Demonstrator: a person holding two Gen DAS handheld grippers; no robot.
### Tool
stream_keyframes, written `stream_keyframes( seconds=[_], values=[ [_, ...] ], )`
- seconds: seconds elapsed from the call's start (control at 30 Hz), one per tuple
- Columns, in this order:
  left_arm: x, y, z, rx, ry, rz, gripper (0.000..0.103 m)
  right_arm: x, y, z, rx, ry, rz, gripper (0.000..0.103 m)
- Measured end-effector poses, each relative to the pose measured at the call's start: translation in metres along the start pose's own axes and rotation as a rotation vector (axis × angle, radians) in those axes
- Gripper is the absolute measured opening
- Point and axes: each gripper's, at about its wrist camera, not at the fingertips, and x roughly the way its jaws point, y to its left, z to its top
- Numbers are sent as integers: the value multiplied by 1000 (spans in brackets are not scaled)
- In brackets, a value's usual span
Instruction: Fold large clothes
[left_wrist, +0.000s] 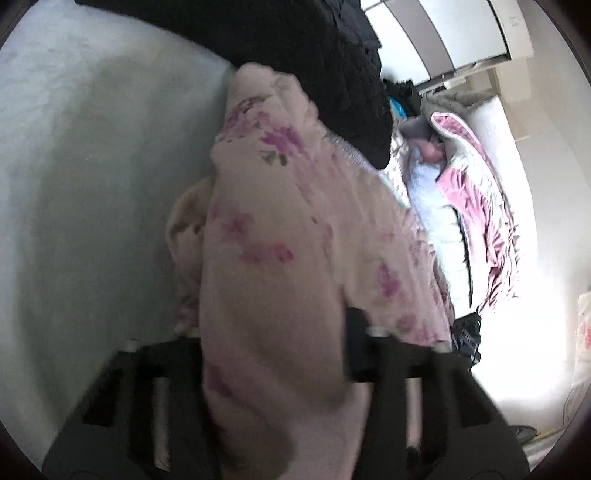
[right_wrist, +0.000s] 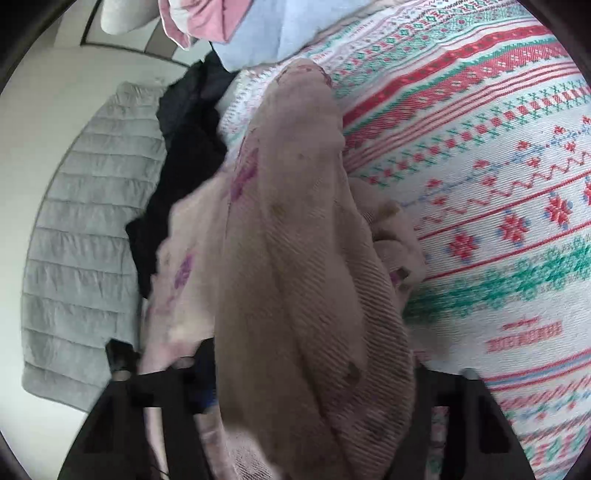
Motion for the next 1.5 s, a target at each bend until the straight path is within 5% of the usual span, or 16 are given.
stream_keyframes(
  seconds=[0.27,0.5,0.7,0.77,0.8,0.87,0.93,1.03,1.2,1.3,1.37,1.4,1.5],
  values=[
    [-86,-84,8,191,-242,-38,19,-74,103,-5,-188,-225,68,37],
    [-176,-129,65,329,-480,-15,19,-84,226,44,-382,-352,166,37],
    [-220,-131,144,383,-701,93,22,-14,316,139,-445,-405,244,39],
    [-213,-118,177,397,-765,185,32,29,331,173,-435,-399,220,54],
    [-205,-110,191,398,-786,251,48,53,333,191,-409,-393,183,60],
    [-181,-85,221,360,-826,416,62,108,323,226,-327,-383,41,69],
    [-147,-37,253,250,-781,554,67,152,304,247,-237,-376,-127,69],
    [-119,7,261,148,-702,538,60,184,277,247,-182,-358,-150,69],
    [-103,4,235,297,-729,473,61,202,296,214,-393,-352,-152,69],
    [-63,10,254,294,-555,586,61,225,312,205,-467,-301,-256,69],
    [-58,10,253,257,-545,620,61,224,325,194,-487,-311,-269,69],
    [-64,3,246,258,-584,611,65,215,324,190,-493,-312,-253,69],
    [-71,-24,216,292,-607,629,97,196,339,165,-541,-323,-237,71]
  ],
)
